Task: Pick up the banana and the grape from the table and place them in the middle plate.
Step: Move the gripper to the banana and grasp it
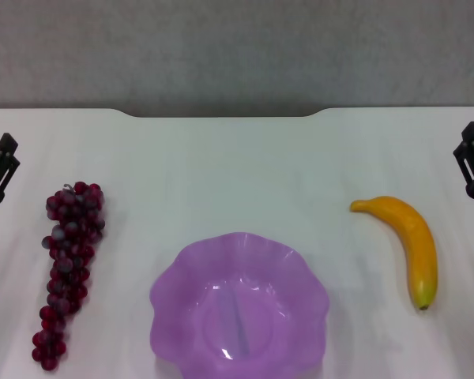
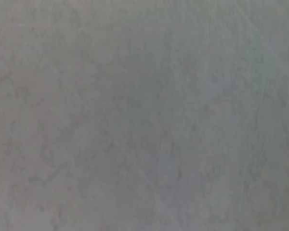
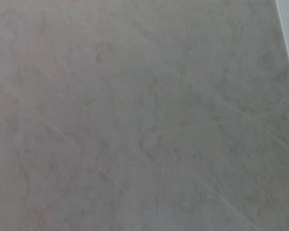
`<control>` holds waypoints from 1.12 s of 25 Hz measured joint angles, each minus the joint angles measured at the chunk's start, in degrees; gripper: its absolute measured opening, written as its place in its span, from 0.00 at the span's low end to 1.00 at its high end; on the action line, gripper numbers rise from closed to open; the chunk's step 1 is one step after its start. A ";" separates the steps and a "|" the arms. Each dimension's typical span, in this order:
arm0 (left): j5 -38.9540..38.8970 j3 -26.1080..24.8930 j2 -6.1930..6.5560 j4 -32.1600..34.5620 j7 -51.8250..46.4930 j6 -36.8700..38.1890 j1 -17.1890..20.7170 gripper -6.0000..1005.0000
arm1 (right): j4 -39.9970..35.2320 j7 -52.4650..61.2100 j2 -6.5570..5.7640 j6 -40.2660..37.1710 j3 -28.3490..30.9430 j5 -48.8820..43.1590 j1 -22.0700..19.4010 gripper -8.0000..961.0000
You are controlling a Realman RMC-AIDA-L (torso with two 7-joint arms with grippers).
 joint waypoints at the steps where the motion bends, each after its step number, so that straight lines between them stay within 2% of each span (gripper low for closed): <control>1: 0.00 -0.08 0.00 0.00 0.00 0.03 0.06 0.76 | 0.00 0.00 0.00 0.00 0.00 0.00 -0.02 0.92; 24: 0.00 0.04 0.00 0.00 0.00 0.18 -0.04 0.76 | 0.00 0.00 0.09 -0.83 0.00 0.09 -0.18 0.92; 28: 0.00 0.03 0.02 0.00 0.00 0.23 0.12 0.76 | 0.04 0.00 0.09 -4.17 -0.02 0.55 -1.11 0.92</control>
